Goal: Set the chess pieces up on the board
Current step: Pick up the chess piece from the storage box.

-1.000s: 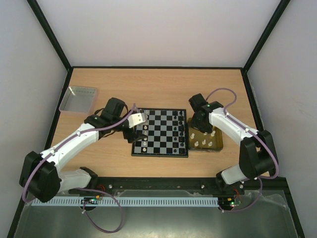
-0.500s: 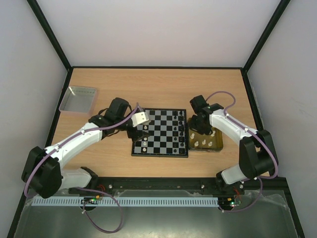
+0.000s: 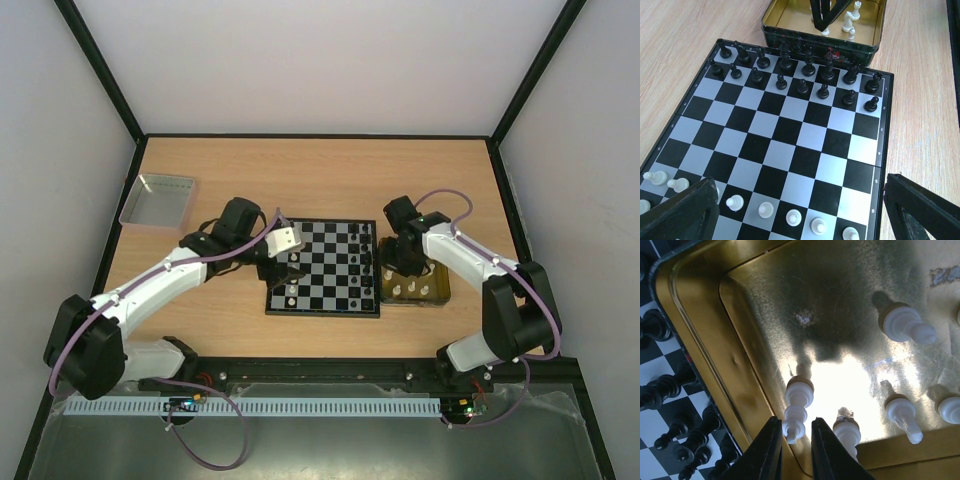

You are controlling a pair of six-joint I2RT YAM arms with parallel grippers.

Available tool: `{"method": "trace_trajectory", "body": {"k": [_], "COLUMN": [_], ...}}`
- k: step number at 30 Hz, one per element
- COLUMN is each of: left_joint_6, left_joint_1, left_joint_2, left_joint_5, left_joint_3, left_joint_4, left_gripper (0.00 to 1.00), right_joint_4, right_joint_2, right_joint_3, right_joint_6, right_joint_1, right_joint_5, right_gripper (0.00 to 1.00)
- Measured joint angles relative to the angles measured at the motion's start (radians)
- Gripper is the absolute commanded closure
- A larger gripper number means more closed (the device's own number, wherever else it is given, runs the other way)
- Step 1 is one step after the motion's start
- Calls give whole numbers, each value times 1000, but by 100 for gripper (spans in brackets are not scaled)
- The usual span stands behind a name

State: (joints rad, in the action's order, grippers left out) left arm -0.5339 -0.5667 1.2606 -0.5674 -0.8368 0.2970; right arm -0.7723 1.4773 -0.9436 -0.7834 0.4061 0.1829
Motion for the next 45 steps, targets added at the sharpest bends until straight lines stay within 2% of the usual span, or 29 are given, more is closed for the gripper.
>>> {"method": "trace_trajectory", "body": {"k": [36, 45], "left_joint_6": [-20, -24], "left_joint_1": [0, 0], "left_joint_2": [32, 32], "left_joint_5": [-9, -8], "left_joint_3": [0, 0], "left_joint_4": [26, 29], "left_gripper": [10, 9], "right_joint_4": [60, 58], "right_joint_2": [41, 31], "right_joint_3": [36, 36], "right_joint_6": [22, 22], "right_joint_1": [0, 0], "right_joint_5": [33, 47], "right_gripper": [84, 81]}}
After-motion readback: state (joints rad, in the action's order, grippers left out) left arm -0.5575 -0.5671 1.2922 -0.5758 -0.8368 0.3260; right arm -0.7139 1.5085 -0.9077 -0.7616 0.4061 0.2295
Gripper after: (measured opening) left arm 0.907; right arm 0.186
